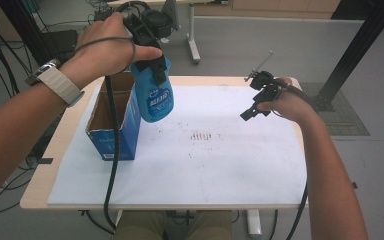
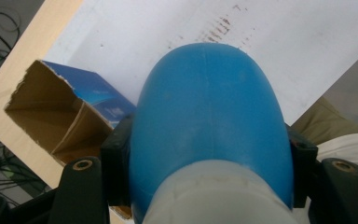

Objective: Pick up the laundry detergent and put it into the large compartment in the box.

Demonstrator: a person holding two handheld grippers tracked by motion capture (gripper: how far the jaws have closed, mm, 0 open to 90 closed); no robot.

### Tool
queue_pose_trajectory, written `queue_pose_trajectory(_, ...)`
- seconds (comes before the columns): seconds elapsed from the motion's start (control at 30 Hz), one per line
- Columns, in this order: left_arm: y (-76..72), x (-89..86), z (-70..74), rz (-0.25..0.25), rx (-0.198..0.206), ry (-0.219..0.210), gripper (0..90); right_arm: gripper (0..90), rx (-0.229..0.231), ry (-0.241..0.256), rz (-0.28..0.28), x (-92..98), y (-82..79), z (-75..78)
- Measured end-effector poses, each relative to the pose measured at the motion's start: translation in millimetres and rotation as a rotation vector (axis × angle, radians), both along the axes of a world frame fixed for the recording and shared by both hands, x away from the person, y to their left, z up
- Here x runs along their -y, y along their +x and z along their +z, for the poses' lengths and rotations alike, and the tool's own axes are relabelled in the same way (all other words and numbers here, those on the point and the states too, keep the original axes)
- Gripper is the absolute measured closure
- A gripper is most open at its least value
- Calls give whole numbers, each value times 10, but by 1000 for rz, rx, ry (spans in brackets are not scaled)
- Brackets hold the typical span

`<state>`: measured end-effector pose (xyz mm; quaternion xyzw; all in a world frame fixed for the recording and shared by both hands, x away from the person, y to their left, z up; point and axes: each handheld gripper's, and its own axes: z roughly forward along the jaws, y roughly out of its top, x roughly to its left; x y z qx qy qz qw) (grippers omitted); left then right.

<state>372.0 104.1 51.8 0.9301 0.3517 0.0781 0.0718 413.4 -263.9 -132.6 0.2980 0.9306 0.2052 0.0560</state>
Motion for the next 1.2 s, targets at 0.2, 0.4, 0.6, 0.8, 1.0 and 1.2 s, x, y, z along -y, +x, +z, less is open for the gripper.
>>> queue_pose_trajectory(0.2, -17, -26, 44, 40, 13, -1, 379, 112, 1, -2, 2, -18, 4, 2)
queue_pose_trajectory(0.4, 47, -70, 85, 82, -6, -7, 379, 112, 2, -3, 6, -31, 7, -4)
queue_pose_trajectory(0.6, 65, -109, 127, 135, 1, -5, 379, 112, 4, -2, 9, -32, 8, -7)
queue_pose_trajectory(0.8, 103, -185, 170, 186, -3, -14, 379, 112, 3, -1, 14, -40, 13, -14)
queue_pose_trajectory(1.0, 174, -322, 193, 252, -14, -29, 379, 112, 6, -1, 16, -38, 11, -12)
queue_pose_trajectory(1.2, 236, -456, 191, 301, -21, -33, 379, 112, 6, -1, 19, -47, 17, -20)
